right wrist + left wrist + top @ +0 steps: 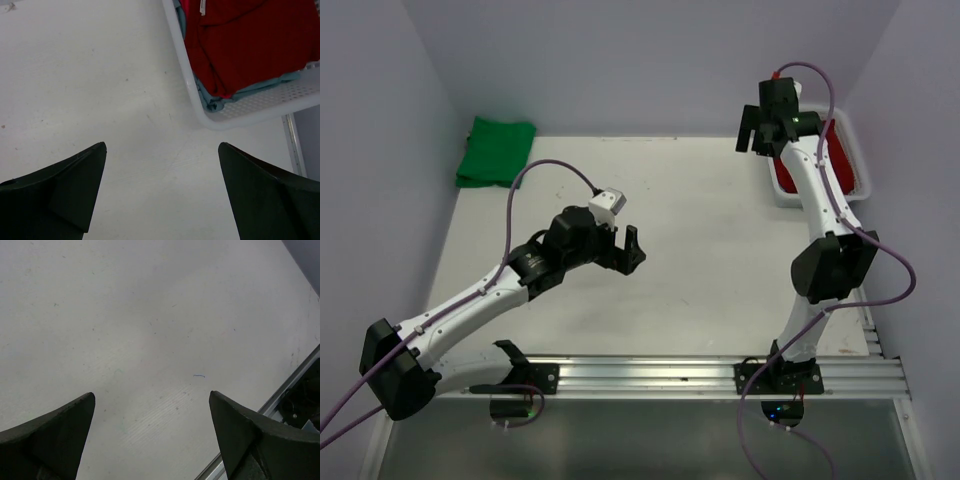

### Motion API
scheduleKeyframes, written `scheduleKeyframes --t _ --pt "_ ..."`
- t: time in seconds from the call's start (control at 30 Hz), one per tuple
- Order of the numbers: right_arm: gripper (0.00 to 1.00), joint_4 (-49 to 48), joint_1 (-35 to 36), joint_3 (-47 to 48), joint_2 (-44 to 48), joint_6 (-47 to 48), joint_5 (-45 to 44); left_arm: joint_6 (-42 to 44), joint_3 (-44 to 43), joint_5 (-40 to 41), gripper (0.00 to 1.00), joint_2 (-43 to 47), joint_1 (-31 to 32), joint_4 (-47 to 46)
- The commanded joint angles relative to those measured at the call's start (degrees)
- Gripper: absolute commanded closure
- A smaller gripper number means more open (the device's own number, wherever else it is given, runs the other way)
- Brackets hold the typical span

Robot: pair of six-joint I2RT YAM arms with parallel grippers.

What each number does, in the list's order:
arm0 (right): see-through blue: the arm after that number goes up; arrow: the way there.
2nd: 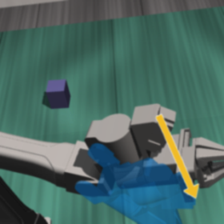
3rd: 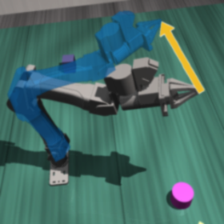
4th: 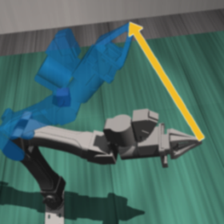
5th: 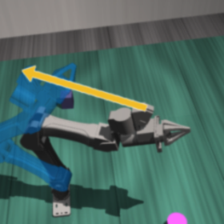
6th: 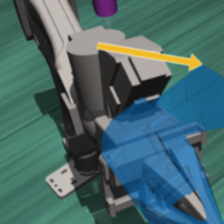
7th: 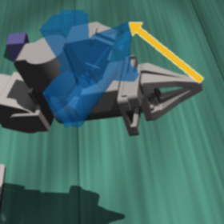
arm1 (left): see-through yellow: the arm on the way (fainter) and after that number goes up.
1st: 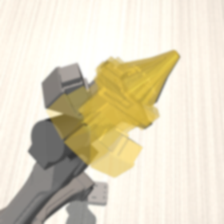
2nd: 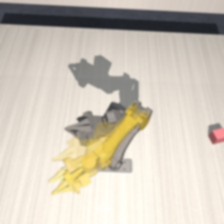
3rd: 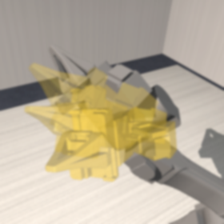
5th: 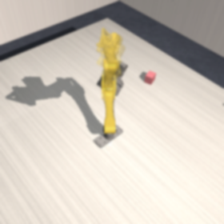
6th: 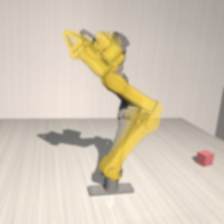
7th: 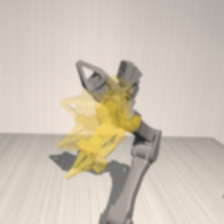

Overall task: Fold and stack the t-shirts
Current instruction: Grab crumpled tshirt from bin with the right arm

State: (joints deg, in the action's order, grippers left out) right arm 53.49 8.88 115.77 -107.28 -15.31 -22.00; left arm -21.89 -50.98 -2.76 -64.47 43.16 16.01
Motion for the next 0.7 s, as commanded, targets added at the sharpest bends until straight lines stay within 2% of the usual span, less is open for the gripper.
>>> scheduleKeyframes --t 0.0,0.2,0.3,0.33,0.43,0.47,0.57,0.67 --pt "0.01 1.08 -1.50 2.53 2.08 0.19 -0.06 0.09 -2.10 -0.49 0.00 0.04 0.26 0.07" --pt "0.01 0.48 -2.81 4.55 -1.24 0.72 -1.73 0.88 -1.93 -0.75 0.00 -0.22 0.26 -0.28" --pt "0.01 3.61 -8.59 12.00 -7.04 -3.05 0.63 0.88 -2.02 -0.93 0.00 -0.48 0.26 0.07" --pt "0.01 4.76 -10.71 17.94 -12.02 -5.23 1.34 0.88 -1.76 -0.93 0.00 -0.22 0.26 0.42" --pt "0.01 7.50 -15.47 27.02 -19.60 -8.58 2.04 0.62 -0.71 -0.14 0.00 0.83 0.26 0.86" --pt "0.01 7.07 -17.39 27.67 -20.50 -9.12 2.83 0.36 -0.35 0.21 0.00 1.18 0.26 0.86" --pt "0.02 1.45 -20.65 26.27 -22.61 -9.83 8.79 -0.87 1.67 0.92 0.00 2.68 0.26 0.34" --pt "0.06 -2.42 -23.64 26.79 -26.46 -11.32 19.68 -2.10 3.25 1.01 0.00 3.38 0.26 0.07"
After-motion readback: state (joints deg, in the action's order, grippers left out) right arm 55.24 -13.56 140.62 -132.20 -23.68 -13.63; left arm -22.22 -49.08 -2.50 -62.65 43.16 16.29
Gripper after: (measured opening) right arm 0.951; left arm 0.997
